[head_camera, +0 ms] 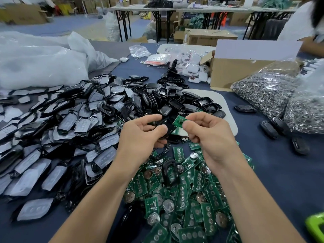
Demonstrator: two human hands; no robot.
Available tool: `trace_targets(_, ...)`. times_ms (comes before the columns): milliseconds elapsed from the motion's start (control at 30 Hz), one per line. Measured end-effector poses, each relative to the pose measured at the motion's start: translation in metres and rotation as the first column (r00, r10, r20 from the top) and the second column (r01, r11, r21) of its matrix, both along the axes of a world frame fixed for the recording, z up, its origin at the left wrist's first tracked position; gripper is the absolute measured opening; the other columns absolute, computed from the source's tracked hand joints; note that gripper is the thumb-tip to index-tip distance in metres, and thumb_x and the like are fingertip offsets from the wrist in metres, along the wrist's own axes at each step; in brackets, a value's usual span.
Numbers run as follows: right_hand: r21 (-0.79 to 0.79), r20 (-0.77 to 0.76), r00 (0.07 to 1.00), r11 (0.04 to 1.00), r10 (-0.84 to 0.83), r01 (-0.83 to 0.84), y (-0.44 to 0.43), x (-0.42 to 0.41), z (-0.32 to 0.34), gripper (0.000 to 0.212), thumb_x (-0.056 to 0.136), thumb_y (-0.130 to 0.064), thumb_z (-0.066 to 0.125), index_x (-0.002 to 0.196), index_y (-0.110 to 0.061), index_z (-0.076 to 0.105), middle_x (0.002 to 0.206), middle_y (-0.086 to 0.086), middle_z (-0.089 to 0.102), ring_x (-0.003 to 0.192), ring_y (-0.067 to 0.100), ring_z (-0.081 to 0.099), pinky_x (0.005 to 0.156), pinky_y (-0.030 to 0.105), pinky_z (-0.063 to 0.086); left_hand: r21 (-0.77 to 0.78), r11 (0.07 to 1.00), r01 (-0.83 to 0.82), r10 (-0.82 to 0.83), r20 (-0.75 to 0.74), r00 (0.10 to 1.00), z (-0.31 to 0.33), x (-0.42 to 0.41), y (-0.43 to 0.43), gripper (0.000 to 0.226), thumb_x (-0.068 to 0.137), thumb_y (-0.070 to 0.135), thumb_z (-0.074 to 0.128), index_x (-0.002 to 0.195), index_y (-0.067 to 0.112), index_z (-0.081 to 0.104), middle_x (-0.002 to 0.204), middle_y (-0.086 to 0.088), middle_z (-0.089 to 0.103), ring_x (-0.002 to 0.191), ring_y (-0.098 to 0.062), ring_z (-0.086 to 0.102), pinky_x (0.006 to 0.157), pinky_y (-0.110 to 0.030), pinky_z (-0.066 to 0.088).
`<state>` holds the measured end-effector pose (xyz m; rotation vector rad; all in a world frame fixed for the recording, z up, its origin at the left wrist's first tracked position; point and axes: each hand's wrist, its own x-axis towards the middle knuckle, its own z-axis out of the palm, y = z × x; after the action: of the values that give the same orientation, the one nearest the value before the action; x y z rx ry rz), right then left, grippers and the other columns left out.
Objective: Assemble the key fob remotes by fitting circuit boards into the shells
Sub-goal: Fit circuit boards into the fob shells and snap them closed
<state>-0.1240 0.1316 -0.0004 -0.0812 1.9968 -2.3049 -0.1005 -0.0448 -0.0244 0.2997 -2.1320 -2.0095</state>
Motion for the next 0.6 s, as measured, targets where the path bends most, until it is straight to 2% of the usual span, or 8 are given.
trace_targets(133, 0.042, -0.002, 1.000, 0.999, -0.004, 0.004, -0.001, -0.003, -0.002, 0.030, 0.088, 0.003, 0.073, 0.071, -0.021, 0.069, 0.061, -0.006, 0.059, 0.054, 0.008, 0.049, 0.052, 0.016, 0.044, -0.116, 0.992, 0.043, -0.043, 0.003, 0.999, 0.002, 0.003, -0.002, 0.019, 0.088, 0.012, 0.081, 0.087, 0.030, 0.084, 0.065, -0.010, 0.075, 0.041, -0.014, 0.055, 0.043, -0.018, 0.042)
trace_targets(233, 0.021, 0.047, 0.993, 0.994, 0.109, -0.110, -0.005, -0.002, -0.004, 0.030, 0.093, 0.003, 0.069, 0.072, -0.017, 0.065, 0.071, 0.000, 0.064, 0.065, 0.014, 0.061, 0.058, 0.024, 0.055, -0.102, 0.992, 0.073, -0.076, -0.025, 0.997, 0.004, 0.003, -0.002, 0.023, 0.088, 0.010, 0.079, 0.084, 0.032, 0.085, 0.058, -0.012, 0.070, 0.037, -0.011, 0.045, 0.040, -0.018, 0.036)
trace_targets(300, -0.003, 0.084, 0.982, 0.986, 0.169, -0.169, -0.007, 0.001, -0.005, 0.028, 0.094, 0.005, 0.068, 0.074, -0.014, 0.063, 0.069, 0.002, 0.065, 0.064, 0.018, 0.064, 0.055, 0.024, 0.055, -0.025, 0.998, 0.050, -0.051, -0.029, 0.998, 0.005, 0.003, -0.003, 0.019, 0.088, 0.009, 0.081, 0.091, 0.027, 0.085, 0.063, -0.014, 0.070, 0.041, -0.012, 0.050, 0.041, -0.020, 0.040)
trace_targets(367, -0.020, 0.095, 0.982, 0.987, 0.160, -0.159, -0.009, 0.004, -0.005, 0.026, 0.092, 0.008, 0.069, 0.076, -0.012, 0.063, 0.066, 0.005, 0.065, 0.058, 0.020, 0.066, 0.052, 0.021, 0.052, 0.111, 0.992, 0.051, -0.047, -0.040, 0.998, 0.006, 0.003, -0.004, 0.020, 0.083, 0.016, 0.086, 0.102, 0.021, 0.083, 0.074, -0.017, 0.074, 0.047, -0.014, 0.059, 0.044, -0.021, 0.048)
trace_targets(433, -0.078, 0.121, 0.984, 0.989, 0.132, -0.123, -0.014, 0.008, -0.005, 0.023, 0.092, 0.008, 0.069, 0.079, -0.010, 0.063, 0.065, 0.005, 0.067, 0.057, 0.019, 0.068, 0.051, 0.019, 0.052, 0.232, 0.968, 0.100, -0.088, -0.061, 0.994, 0.008, 0.003, -0.005, 0.045, 0.071, 0.028, 0.088, 0.113, 0.016, 0.078, 0.095, -0.024, 0.077, 0.055, -0.016, 0.065, 0.051, -0.021, 0.054)
trace_targets(500, -0.165, 0.145, 0.984, 0.983, 0.107, -0.083, -0.020, 0.011, -0.006, 0.020, 0.092, 0.007, 0.070, 0.082, -0.009, 0.064, 0.065, 0.005, 0.070, 0.057, 0.018, 0.069, 0.053, 0.019, 0.053, 0.271, 0.951, 0.150, -0.133, -0.078, 0.988, 0.008, 0.003, -0.007, 0.066, 0.063, 0.031, 0.093, 0.125, 0.016, 0.073, 0.106, -0.024, 0.076, 0.064, -0.016, 0.068, 0.059, -0.021, 0.058)
trace_targets(600, -0.214, 0.147, 0.988, 0.977, 0.044, -0.012, -0.024, 0.013, -0.008, 0.019, 0.092, 0.006, 0.070, 0.082, -0.009, 0.066, 0.067, 0.010, 0.071, 0.058, 0.019, 0.068, 0.056, 0.022, 0.055, 0.263, 0.951, 0.160, -0.144, -0.076, 0.987, 0.008, 0.004, -0.005, 0.074, 0.068, 0.017, 0.094, 0.137, 0.018, 0.065, 0.094, -0.008, 0.078, 0.076, -0.016, 0.072, 0.070, -0.022, 0.059)
